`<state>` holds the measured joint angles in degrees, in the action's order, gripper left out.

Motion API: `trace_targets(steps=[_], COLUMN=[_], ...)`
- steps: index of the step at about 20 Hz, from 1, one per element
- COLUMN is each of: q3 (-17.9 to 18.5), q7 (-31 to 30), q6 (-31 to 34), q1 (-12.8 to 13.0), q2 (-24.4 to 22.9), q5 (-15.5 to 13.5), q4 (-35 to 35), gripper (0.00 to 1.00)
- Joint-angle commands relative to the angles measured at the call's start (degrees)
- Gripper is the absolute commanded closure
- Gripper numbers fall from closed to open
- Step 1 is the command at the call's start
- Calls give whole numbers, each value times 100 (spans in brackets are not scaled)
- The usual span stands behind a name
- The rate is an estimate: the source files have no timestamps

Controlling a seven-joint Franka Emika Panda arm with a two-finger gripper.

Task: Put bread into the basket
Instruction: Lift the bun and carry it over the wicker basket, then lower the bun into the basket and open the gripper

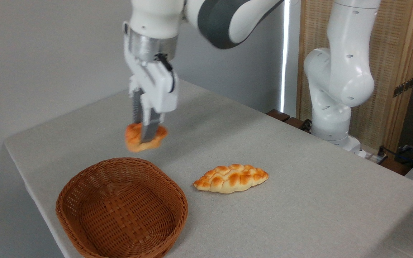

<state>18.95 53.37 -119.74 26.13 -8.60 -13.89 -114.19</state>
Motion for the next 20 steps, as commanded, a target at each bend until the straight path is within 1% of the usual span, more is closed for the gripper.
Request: trace_targets(steps=[1, 3, 5, 6, 7, 8, 9, 10, 11, 12, 13, 18, 20], q3=[-23, -49, -111, -111, -111, -120, -120, -120, -120, -120, -120, -129, -129], q7=[7, 16, 25, 33, 25, 25, 16, 16, 16, 16, 16, -10, -28], q6=[-1171, -1629, -1710, -1710, -1710, -1719, -1719, -1711, -1710, -1710, -1710, -1702, -1710], q1=[94, 94, 103, 94, 94, 94, 94, 94, 103, 103, 103, 103, 103], q2=[841, 1096, 1150, 1159, 1194, 1238, 1247, 1247, 1256, 1256, 1256, 1247, 1247], q5=[-158, -79, 43, 183, 376, 622, 824, 852, 870, 870, 870, 879, 835], q4=[318, 318, 309, 292, 292, 283, 283, 283, 274, 274, 274, 266, 274], gripper=[64, 64, 63, 55, 33, 20, 18, 15, 14, 8, 0, 0, 0])
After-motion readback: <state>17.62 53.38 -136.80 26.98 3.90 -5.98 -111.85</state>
